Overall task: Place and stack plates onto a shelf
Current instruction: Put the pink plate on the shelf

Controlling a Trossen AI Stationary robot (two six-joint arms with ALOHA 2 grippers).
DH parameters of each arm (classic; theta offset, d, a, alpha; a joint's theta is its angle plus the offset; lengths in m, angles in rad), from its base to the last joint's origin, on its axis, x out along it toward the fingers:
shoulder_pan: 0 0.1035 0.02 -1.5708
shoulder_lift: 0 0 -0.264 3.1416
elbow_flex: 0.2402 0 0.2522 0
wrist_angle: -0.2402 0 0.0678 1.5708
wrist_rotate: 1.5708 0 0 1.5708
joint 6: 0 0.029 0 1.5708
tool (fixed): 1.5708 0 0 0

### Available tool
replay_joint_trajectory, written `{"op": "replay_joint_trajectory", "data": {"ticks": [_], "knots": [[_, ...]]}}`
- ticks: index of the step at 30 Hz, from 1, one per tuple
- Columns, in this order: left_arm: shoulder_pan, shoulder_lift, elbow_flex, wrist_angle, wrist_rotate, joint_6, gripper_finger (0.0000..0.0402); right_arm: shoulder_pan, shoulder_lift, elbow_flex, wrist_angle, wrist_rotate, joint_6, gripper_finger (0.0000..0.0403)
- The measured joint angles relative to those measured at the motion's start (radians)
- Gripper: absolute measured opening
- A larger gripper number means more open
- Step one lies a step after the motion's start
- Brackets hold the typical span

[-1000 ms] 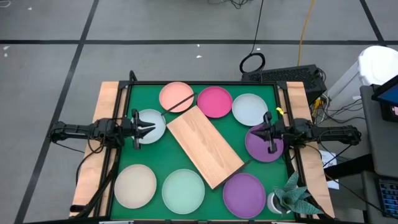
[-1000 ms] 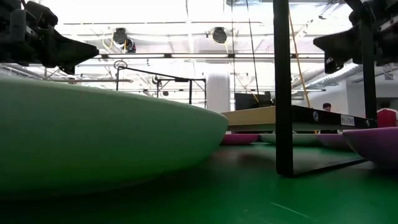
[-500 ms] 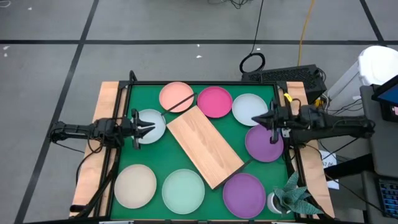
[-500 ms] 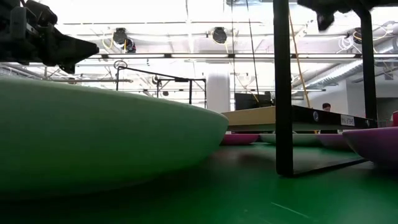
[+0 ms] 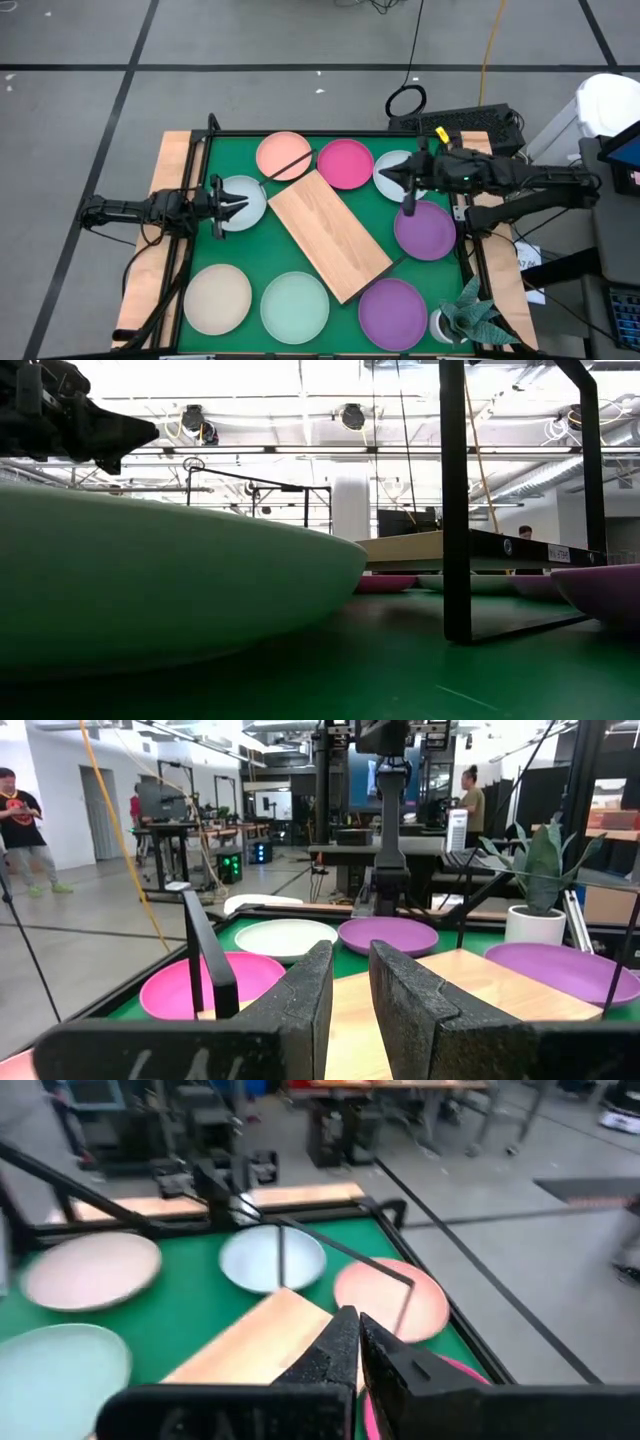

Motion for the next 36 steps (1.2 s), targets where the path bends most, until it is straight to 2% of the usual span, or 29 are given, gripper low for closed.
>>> {"op": "replay_joint_trajectory", "data": {"ticks": [4, 6, 11, 15, 18, 22, 26, 31, 36], "knots": [[0.0, 0.0, 0.0, 0.001, 0.0, -0.026, 0.0076, 0.0, 0.056, -0.014, -0.041, 0.082, 0.023, 0.0], [-0.002, 0.0, 0.0, 0.0, 0.005, -0.09, 0.0076, 0.0, 0.076, -0.047, -0.057, 0.106, 0.052, 0.0], [-0.003, 0.001, 0.022, -0.027, 0.076, -0.092, 0.0076, 0.0, 0.088, -0.143, -0.057, 0.106, 0.117, 0.0], [-0.003, 0.025, 0.093, -0.064, 0.079, -0.102, 0.0076, 0.0, 0.076, -0.221, -0.061, 0.105, 0.157, 0.0], [-0.003, 0.08, 0.166, -0.107, 0.072, -0.113, 0.0061, 0.0, 0.058, -0.269, -0.056, 0.102, 0.196, 0.0], [-0.003, 0.179, 0.27, -0.191, 0.04, -0.085, 0.0009, 0.0, 0.039, -0.322, -0.044, 0.073, 0.242, 0.0], [-0.003, 0.283, 0.377, -0.228, 0.025, -0.053, 0.0004, 0.0, 0.028, -0.348, -0.033, 0.027, 0.262, 0.0], [-0.003, 0.391, 0.504, -0.28, 0.025, -0.057, 0.0003, 0.0, 0.024, -0.352, -0.049, 0.022, 0.309, 0.0], [-0.003, 0.46, 0.558, -0.287, 0.025, -0.082, 0.0003, 0.0, 0.029, -0.352, -0.041, 0.028, 0.328, 0.0]]}}
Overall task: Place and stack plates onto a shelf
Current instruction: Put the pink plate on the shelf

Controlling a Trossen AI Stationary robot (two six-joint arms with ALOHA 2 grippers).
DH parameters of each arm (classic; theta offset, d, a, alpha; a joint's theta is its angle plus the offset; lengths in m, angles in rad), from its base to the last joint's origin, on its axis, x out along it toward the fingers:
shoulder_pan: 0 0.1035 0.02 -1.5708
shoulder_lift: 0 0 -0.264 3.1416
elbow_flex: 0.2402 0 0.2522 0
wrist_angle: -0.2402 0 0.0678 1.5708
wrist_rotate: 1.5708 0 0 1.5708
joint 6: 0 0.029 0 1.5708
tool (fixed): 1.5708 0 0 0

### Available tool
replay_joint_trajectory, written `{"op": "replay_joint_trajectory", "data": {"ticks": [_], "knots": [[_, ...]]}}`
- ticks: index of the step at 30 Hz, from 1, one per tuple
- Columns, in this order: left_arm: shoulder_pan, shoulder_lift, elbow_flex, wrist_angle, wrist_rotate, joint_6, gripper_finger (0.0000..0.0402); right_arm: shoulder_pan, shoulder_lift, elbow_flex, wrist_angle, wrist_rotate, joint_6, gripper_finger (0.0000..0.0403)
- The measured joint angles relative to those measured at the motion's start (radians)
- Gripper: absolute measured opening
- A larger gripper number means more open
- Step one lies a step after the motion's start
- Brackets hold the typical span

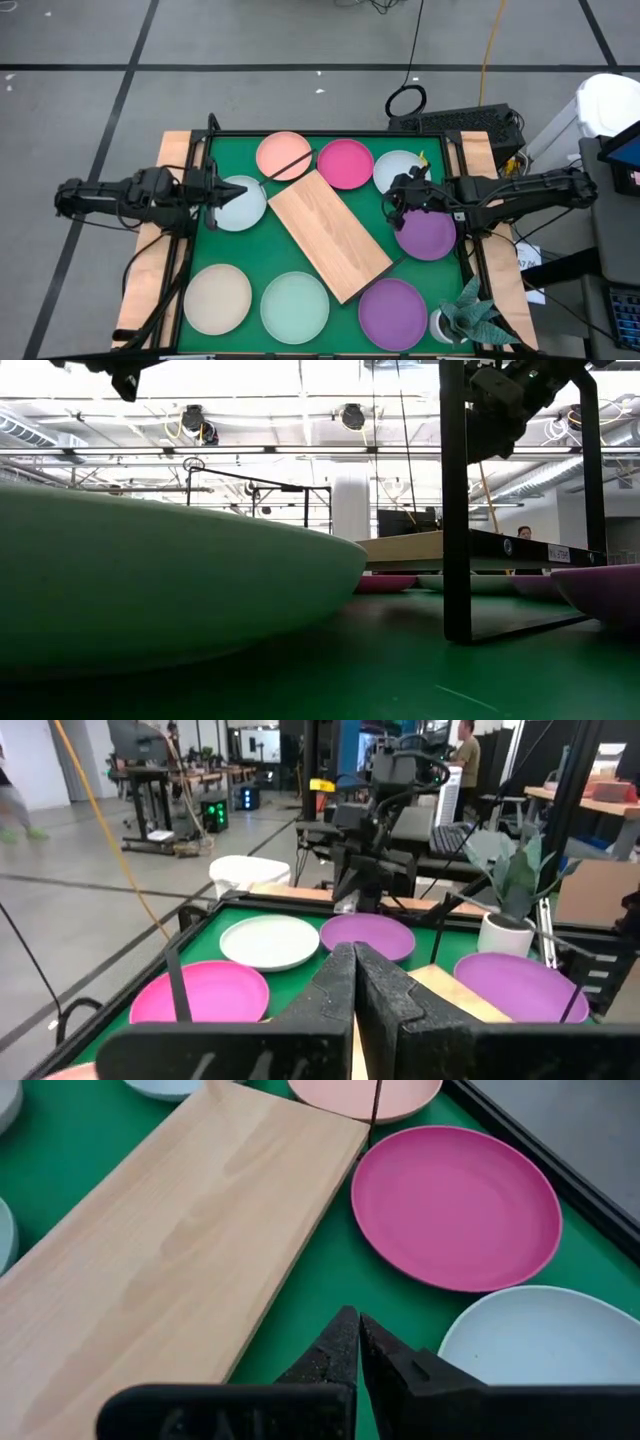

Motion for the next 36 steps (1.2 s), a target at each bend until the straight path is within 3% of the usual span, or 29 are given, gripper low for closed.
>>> {"op": "replay_joint_trajectory", "data": {"ticks": [4, 11, 14, 18, 21, 25, 29, 36], "knots": [[0.0, 0.036, 0.0, 0.012, 0.0, 0.019, 0.0003, -0.021, 0.022, 0.019, 0.032, 0.052, 0.0, 0.0], [0.0, 0.1, 0.0, 0.014, 0.0, 0.018, 0.0015, -0.093, 0.173, 0.119, -0.037, 0.004, -0.06, 0.0], [0.0, 0.118, 0.0, 0.014, 0.0, 0.014, 0.0018, -0.108, 0.268, 0.233, -0.079, -0.027, -0.068, 0.0], [0.0, 0.133, 0.0, 0.014, 0.0, 0.007, 0.0019, -0.119, 0.391, 0.405, -0.196, 0.035, -0.152, 0.0], [-0.001, 0.138, 0.0, 0.013, 0.0, 0.0, 0.002, -0.144, 0.462, 0.461, -0.251, 0.052, -0.257, 0.0], [-0.001, 0.136, 0.0, -0.001, 0.0, 0.044, 0.002, -0.176, 0.504, 0.471, -0.246, 0.052, -0.389, 0.0], [-0.001, 0.134, 0.0, -0.021, 0.0, 0.074, 0.0021, -0.214, 0.529, 0.471, -0.251, 0.036, -0.416, 0.0006], [-0.012, 0.135, 0.0, -0.062, 0.0, 0.05, 0.0021, -0.272, 0.538, 0.354, -0.062, -0.133, -0.456, 0.0036]]}}
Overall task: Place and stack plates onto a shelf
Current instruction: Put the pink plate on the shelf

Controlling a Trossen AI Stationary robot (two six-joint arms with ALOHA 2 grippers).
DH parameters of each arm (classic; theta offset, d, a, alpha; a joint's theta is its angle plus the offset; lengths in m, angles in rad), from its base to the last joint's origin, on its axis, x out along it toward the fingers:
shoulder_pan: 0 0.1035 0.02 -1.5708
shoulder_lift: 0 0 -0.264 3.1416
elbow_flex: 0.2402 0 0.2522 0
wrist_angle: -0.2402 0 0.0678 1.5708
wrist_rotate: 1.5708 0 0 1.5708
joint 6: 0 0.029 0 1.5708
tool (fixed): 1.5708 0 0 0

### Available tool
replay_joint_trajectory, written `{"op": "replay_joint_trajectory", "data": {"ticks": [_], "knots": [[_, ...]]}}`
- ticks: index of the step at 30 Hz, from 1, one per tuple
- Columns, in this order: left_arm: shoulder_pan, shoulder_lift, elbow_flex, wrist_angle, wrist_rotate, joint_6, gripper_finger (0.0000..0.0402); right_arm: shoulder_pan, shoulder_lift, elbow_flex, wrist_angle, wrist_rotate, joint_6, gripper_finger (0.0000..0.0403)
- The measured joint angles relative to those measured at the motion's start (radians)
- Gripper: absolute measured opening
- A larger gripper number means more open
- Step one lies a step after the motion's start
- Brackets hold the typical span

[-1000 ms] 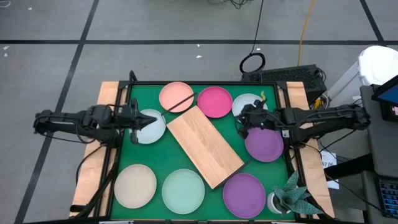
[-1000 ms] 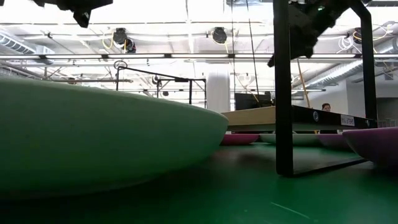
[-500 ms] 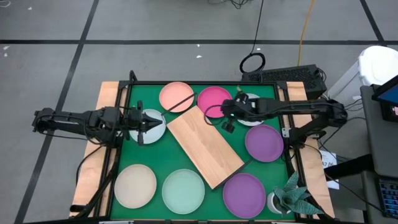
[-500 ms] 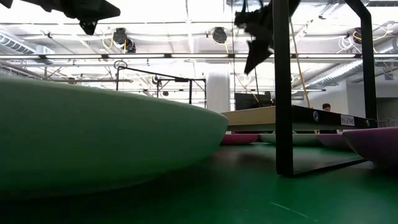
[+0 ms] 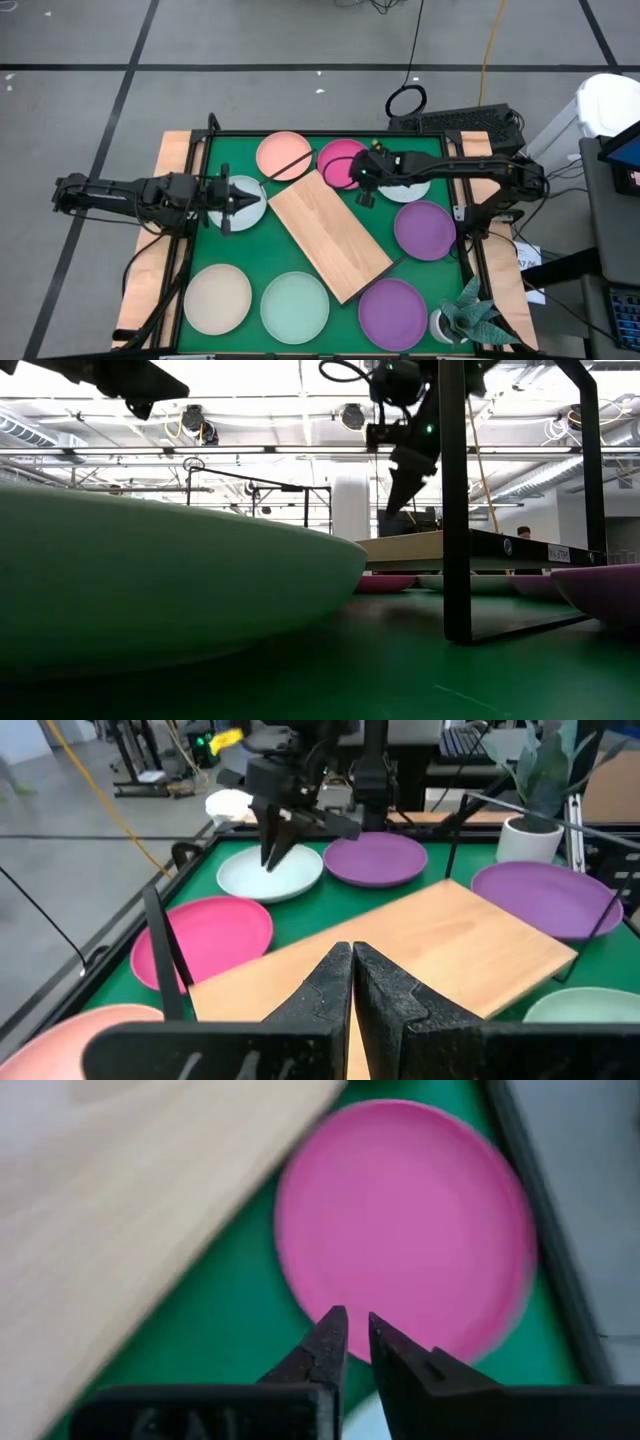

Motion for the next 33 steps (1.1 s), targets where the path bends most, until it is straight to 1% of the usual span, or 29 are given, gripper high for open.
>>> {"op": "replay_joint_trajectory", "data": {"ticks": [2, 5, 7, 9, 11, 14, 19, 21, 23, 26, 28, 33], "knots": [[-0.002, 0.0, 0.0, -0.021, 0.0, -0.005, 0.0021, -0.004, -0.001, -0.059, 0.087, -0.027, -0.046, 0.0044], [-0.001, 0.001, 0.0, -0.038, 0.0, -0.013, 0.0021, -0.004, 0.002, -0.14, 0.204, -0.023, -0.082, 0.0056], [-0.001, 0.001, 0.0, -0.034, 0.0, -0.012, 0.0021, -0.009, 0.001, -0.163, 0.264, 0.01, -0.06, 0.0066], [-0.001, 0.001, 0.0, -0.032, 0.0, -0.012, 0.0021, -0.014, -0.001, -0.168, 0.271, 0.043, -0.044, 0.0078], [-0.001, 0.001, 0.0, -0.025, 0.0, -0.012, 0.0021, -0.016, 0.0, -0.169, 0.257, 0.049, -0.089, 0.0093], [-0.001, 0.001, 0.0, -0.01, 0.0, -0.012, 0.0021, -0.014, 0.001, -0.184, 0.29, 0.048, -0.155, 0.0126], [-0.001, 0.001, 0.0, -0.009, 0.0, -0.013, 0.0021, -0.017, 0.003, -0.234, 0.375, 0.023, -0.239, 0.0198], [-0.001, 0.001, 0.0, -0.009, -0.001, -0.019, 0.0021, -0.018, 0.002, -0.252, 0.378, 0.022, -0.274, 0.0223], [-0.001, 0.001, 0.0, -0.009, -0.001, -0.024, 0.0021, -0.022, 0.003, -0.272, 0.375, 0.022, -0.296, 0.0239], [-0.001, 0.001, 0.0, -0.008, -0.001, -0.017, 0.0021, -0.03, 0.002, -0.3, 0.383, 0.022, -0.326, 0.0247], [-0.001, 0.001, 0.0, -0.007, -0.001, -0.017, 0.0021, -0.031, 0.002, -0.332, 0.428, 0.023, -0.365, 0.0246], [-0.001, 0.001, 0.0, -0.007, -0.002, -0.031, 0.0021, -0.03, 0.003, -0.397, 0.583, 0.022, -0.443, 0.0224]]}}
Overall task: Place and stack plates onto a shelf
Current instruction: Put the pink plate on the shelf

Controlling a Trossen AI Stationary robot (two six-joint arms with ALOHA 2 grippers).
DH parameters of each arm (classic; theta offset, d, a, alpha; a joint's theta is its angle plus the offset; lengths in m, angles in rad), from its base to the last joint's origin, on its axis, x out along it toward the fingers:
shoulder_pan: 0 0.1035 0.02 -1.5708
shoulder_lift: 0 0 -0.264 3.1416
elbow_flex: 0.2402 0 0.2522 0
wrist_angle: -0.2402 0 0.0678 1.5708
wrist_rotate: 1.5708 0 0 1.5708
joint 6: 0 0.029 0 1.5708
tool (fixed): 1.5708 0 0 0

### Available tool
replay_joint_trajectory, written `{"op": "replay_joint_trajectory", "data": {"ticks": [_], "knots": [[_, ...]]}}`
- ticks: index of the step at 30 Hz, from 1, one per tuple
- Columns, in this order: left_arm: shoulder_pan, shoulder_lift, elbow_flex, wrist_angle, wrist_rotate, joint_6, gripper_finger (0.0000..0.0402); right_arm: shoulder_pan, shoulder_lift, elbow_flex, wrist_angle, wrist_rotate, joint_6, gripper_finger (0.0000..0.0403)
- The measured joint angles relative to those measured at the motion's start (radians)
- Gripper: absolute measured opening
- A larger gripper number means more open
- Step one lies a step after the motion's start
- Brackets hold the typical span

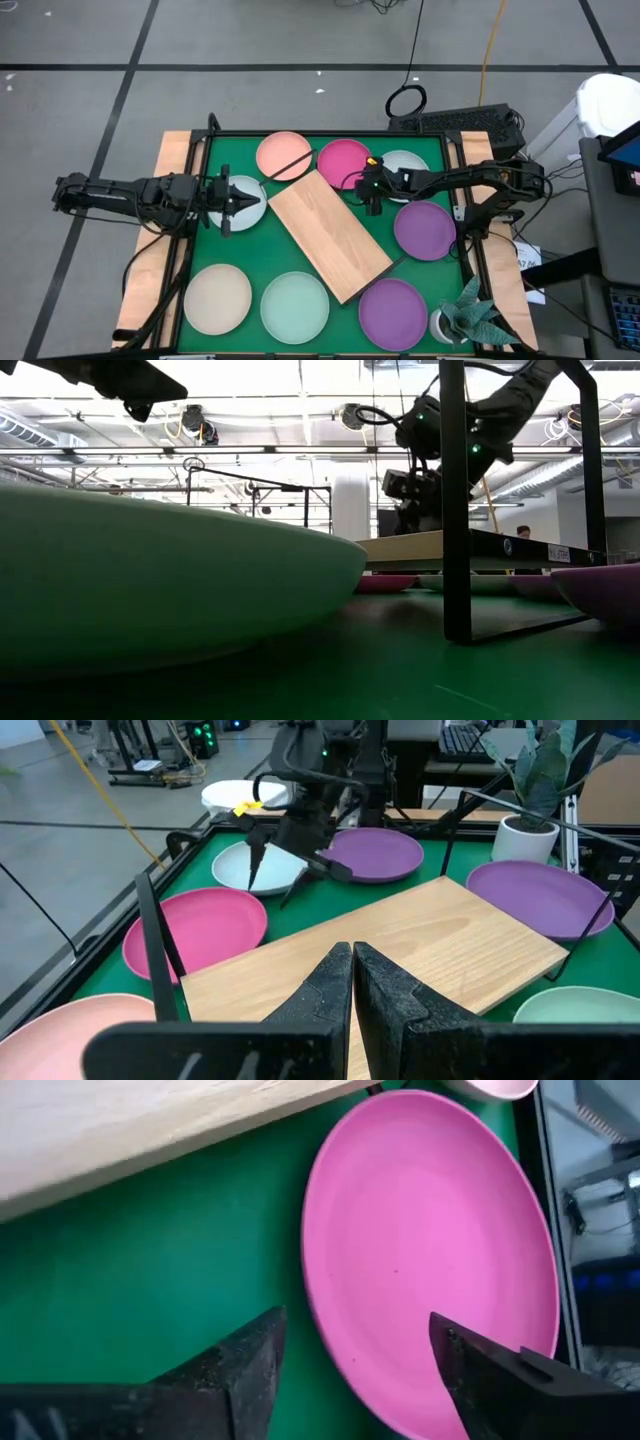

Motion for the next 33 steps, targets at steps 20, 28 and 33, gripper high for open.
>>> {"op": "replay_joint_trajectory", "data": {"ticks": [20, 28, 33], "knots": [[0.0, 0.0, 0.0, 0.07, -0.003, 0.062, 0.0021, -0.012, 0.166, -0.01, 0.163, 0.035, -0.01, 0.0198], [0.0, 0.0, 0.0, 0.052, -0.005, 0.071, 0.0021, -0.033, 0.225, -0.006, 0.219, 0.038, -0.084, 0.0162], [0.0, 0.0, 0.0, 0.035, -0.005, 0.068, 0.0021, -0.033, 0.223, -0.007, 0.209, 0.031, -0.089, 0.0081]]}}
